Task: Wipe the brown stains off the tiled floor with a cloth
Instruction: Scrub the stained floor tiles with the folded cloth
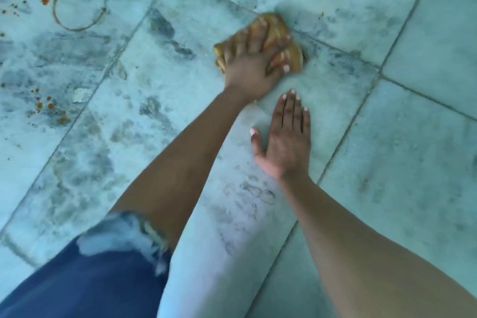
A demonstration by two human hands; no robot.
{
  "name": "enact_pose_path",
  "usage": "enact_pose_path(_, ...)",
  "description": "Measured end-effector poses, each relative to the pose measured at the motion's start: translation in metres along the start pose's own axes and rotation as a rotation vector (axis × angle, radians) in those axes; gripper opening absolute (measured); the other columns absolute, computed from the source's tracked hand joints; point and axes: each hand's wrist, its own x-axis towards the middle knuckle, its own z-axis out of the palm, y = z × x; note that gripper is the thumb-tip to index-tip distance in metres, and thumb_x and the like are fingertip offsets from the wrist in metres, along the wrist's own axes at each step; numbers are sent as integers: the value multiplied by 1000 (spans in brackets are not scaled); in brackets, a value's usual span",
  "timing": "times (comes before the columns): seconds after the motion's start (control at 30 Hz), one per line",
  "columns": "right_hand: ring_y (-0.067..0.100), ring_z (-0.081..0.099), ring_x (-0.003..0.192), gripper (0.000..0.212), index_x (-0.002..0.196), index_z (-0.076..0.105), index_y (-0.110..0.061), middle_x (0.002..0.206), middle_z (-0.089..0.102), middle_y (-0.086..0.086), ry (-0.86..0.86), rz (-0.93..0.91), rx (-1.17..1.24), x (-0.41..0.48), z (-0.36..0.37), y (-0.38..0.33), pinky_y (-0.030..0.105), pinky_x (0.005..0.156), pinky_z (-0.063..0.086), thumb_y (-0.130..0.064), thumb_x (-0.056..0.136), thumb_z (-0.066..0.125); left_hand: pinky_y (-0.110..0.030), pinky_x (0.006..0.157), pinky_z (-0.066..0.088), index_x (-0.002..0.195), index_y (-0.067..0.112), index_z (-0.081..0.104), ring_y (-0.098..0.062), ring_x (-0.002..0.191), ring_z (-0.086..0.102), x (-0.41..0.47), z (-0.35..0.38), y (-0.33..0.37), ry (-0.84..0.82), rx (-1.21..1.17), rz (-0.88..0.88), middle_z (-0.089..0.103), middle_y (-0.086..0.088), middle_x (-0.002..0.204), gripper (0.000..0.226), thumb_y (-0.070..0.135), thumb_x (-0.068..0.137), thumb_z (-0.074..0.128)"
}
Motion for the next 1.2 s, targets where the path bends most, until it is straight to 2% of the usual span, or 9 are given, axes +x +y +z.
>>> enact_pose_path(0.1, 36, 20, 142, 82, 143, 22, 8, 150, 23, 28, -4, -4, 18, 0, 1, 0, 44, 117, 10, -51, 86, 28, -54, 113, 14, 141, 47, 30, -32, 143, 19, -78, 12, -34, 66, -15, 90, 20, 2, 157, 57, 63, 87, 28)
enact_pose_path(0.33, 32, 7, 145, 83, 146, 9, 6, 155, 8, 24, -21, -18, -6, 0, 2, 2, 41, 119, 5, -52, 88, 22, -56, 111, 12, 142, 46, 29, -32, 144, 12, -43, -15, -105, 122, -98, -365, 12, 3, 159, 49, 53, 94, 38)
enact_pose_path(0.47, 32, 6, 145, 83, 146, 7, 5, 155, 7, 24, -24, -23, 0, -1, 4, 3, 40, 119, 2, -52, 88, 22, -54, 112, 11, 141, 46, 29, -29, 145, 12, -38, -6, -74, 91, -45, -222, 13, 4, 159, 48, 53, 94, 36)
enact_pose_path(0.67, 30, 8, 145, 87, 147, 12, 4, 155, 10, 22, -39, -32, 139, -1, -4, 5, 38, 119, 3, -56, 84, 13, -49, 109, 25, 135, 35, 47, -26, 138, 33, -154, 13, -70, 113, -78, 9, 38, 2, 150, 52, 53, 89, 30)
enact_pose_path(0.73, 28, 2, 146, 91, 147, 7, 2, 157, 5, 19, -88, -25, 179, 0, -12, 6, 35, 118, -2, -60, 80, 7, -41, 102, 35, 130, 28, 53, -24, 126, 48, -172, 6, -72, 125, -326, -68, 56, -2, 133, 44, 46, 92, 39)
enact_pose_path(0.8, 26, -2, 146, 88, 148, 3, -2, 158, 0, 17, -172, -37, 222, 3, -24, 7, 35, 117, -4, -59, 82, 7, -29, 87, 46, 125, 22, 55, -20, 105, 59, -177, -17, -67, 97, -882, -285, 65, -2, 110, 32, 35, 96, 48)
enact_pose_path(0.87, 24, -1, 146, 77, 149, 0, -7, 158, -1, 13, -227, -118, 196, 6, -44, 5, 39, 116, -3, -52, 89, 12, -23, 79, 52, 127, 16, 53, -18, 98, 61, -175, -45, -66, 65, -1405, -470, 65, -3, 107, 33, 30, 98, 45)
enact_pose_path(0.97, 23, 5, 146, 64, 150, 3, -10, 159, 4, 11, -190, -264, 97, 17, -88, -3, 43, 116, 1, -42, 100, 25, -41, 90, 51, 130, 10, 51, -28, 111, 60, -167, -84, -70, 21, -2008, -606, 62, -14, 121, 47, 41, 96, 44)
enact_pose_path(1.2, 19, 8, 146, 77, 150, 6, -9, 158, 10, 8, -72, -352, -31, 64, -196, -14, 34, 116, -2, -56, 89, 10, -52, 87, 52, 123, 7, 56, -34, 97, 67, -141, -165, -39, 40, -2314, -494, 67, -20, 111, 53, 49, 92, 43)
